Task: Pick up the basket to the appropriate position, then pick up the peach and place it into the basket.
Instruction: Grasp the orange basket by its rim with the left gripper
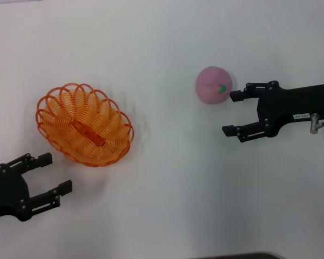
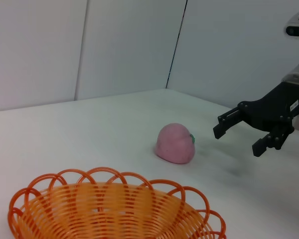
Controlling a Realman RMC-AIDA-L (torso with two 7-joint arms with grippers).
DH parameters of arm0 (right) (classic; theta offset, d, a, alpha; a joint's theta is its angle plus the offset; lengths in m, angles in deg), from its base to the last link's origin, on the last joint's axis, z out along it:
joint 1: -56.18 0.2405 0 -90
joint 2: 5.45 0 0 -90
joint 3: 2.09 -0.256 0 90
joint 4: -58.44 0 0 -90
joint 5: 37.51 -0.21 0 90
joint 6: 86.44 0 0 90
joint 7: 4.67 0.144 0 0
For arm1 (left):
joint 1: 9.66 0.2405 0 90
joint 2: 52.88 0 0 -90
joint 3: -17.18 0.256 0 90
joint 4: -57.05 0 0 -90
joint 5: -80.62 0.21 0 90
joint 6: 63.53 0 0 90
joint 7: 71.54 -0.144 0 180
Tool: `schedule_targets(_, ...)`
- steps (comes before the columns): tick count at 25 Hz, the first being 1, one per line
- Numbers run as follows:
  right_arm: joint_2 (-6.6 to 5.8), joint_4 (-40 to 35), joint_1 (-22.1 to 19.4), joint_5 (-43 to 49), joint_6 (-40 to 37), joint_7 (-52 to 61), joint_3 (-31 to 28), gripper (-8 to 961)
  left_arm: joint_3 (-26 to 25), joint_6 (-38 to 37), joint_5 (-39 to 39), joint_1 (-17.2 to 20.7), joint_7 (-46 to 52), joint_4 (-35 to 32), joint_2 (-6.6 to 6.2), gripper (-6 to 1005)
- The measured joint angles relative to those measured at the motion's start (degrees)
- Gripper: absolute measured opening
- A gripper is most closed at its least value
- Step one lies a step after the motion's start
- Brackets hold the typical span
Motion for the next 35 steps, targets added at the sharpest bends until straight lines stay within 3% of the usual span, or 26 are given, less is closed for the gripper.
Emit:
schedule_targets(12,0.00,0.04,0.10,0.00,0.00,0.06,0.00,930,-0.26,-0.43,-0.23,0.16,0.57,-0.09,-0.01,789)
schedule_targets(19,0.00,0.04,0.16,0.00,0.00,0.06,0.00,930,-0.62,-1.24,-0.23,-0.61,12.27,-2.86,-0.28,788)
schedule_targets(25,0.00,0.04,0.30,0.00,0.04,0.06,0.00,930,-0.31,-1.28,1.18,-2.74,27.74,-4.79,-2.05,787)
schedule_targets(30,-0.12,0.03,0.45,0.14,-0.25,0.19,0.00,930,-0.52,-1.42,6.99,-5.97,36.01,-6.16,-4.00,786)
schedule_targets(35,-0.19,0.02,0.54,0.18,-0.33,0.24,0.00,930,-0.57,-4.35,8.53,-7.34,38.60,-9.10,-4.47,785)
